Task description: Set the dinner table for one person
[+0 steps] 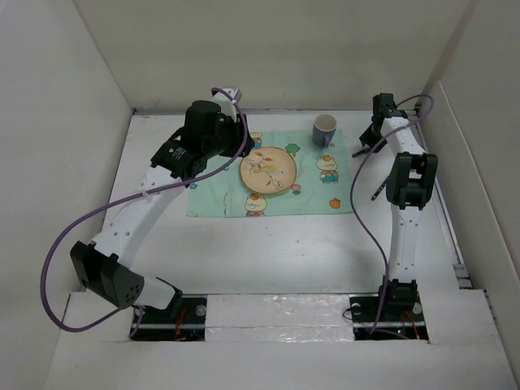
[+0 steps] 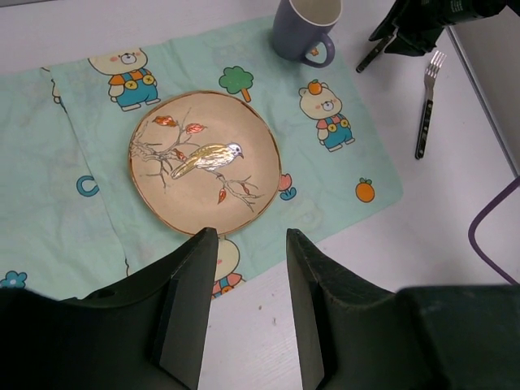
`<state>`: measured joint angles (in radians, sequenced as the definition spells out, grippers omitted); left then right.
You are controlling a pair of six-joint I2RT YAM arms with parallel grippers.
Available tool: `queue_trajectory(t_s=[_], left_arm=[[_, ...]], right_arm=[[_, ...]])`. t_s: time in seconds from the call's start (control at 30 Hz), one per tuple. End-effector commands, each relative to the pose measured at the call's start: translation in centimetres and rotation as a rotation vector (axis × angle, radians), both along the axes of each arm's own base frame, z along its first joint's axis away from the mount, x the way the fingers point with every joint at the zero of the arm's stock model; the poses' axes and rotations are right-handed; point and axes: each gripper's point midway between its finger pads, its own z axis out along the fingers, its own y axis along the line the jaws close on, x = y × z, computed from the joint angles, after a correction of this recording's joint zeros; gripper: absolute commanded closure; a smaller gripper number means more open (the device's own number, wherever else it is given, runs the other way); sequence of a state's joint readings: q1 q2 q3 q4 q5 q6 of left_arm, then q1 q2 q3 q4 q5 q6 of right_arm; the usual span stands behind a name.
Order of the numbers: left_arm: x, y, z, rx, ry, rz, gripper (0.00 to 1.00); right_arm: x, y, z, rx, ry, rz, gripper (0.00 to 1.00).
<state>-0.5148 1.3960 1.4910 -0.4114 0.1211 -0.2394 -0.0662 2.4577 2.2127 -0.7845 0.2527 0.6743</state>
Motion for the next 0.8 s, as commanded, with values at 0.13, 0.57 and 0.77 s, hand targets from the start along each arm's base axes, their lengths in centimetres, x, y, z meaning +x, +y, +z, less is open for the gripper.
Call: queue_trajectory(t_s=[0.13,0.57,0.77], left_arm=[[0.8,1.1,2.6,0.005,-0.089,0.048,0.64],[0.1,3.4,1.7,0.054,-0.114,0.121,0.64],[-0.5,2.5,1.6,0.027,-0.100,0.076,0.64]], right_arm=[[-0.6,-0.7,-0.3,-0.007,0.066,-0.045,0.56],[-4.4,-0.6,-1.4,-0.001,0.176,-0.069,1.00],[-5.2,-0.5,4.1,-0.082,-0.025,0.036,1.00]])
